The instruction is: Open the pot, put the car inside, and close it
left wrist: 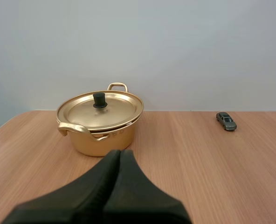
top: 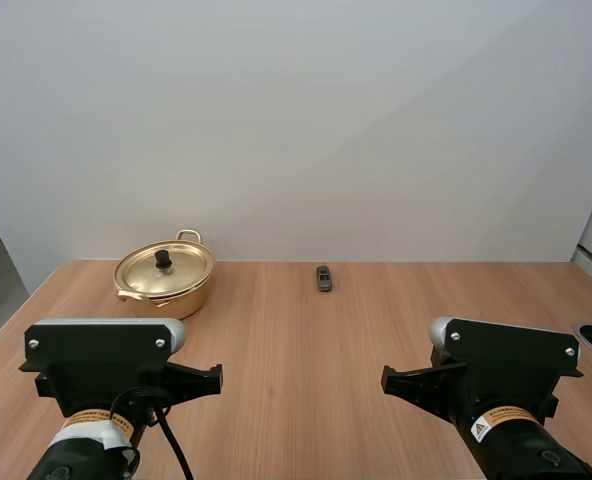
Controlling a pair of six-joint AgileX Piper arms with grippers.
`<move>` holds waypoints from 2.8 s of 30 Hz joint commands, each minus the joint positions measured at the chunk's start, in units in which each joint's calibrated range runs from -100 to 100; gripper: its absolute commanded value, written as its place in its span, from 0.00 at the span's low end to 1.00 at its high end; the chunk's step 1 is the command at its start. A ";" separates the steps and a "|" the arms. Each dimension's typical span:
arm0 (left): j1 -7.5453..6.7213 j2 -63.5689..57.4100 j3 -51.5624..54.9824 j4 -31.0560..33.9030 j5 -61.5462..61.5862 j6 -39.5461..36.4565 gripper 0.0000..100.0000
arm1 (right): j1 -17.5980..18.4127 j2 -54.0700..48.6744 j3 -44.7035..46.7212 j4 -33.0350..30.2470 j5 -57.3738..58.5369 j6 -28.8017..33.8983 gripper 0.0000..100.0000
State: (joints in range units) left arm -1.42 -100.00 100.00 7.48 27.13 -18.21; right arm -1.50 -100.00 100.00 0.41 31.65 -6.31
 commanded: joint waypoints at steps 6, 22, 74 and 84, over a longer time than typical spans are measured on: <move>0.00 0.00 0.00 0.04 0.07 0.04 0.00 | 0.00 0.00 0.00 -0.03 -0.04 -0.02 0.00; 0.00 0.00 0.00 0.04 0.07 0.04 0.00 | 0.00 0.00 0.00 -0.03 -0.04 -0.02 0.00; 0.00 0.00 0.00 0.04 0.07 0.04 0.00 | 0.00 0.00 0.00 -0.03 -0.04 -0.02 0.00; 0.00 0.00 0.00 0.04 0.24 0.04 0.00 | 0.00 0.00 0.00 -0.41 -5.23 -0.02 0.00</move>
State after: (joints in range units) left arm -1.42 -100.00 100.00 7.48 27.28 -18.21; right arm -1.50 -100.00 100.00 2.43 27.64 -6.31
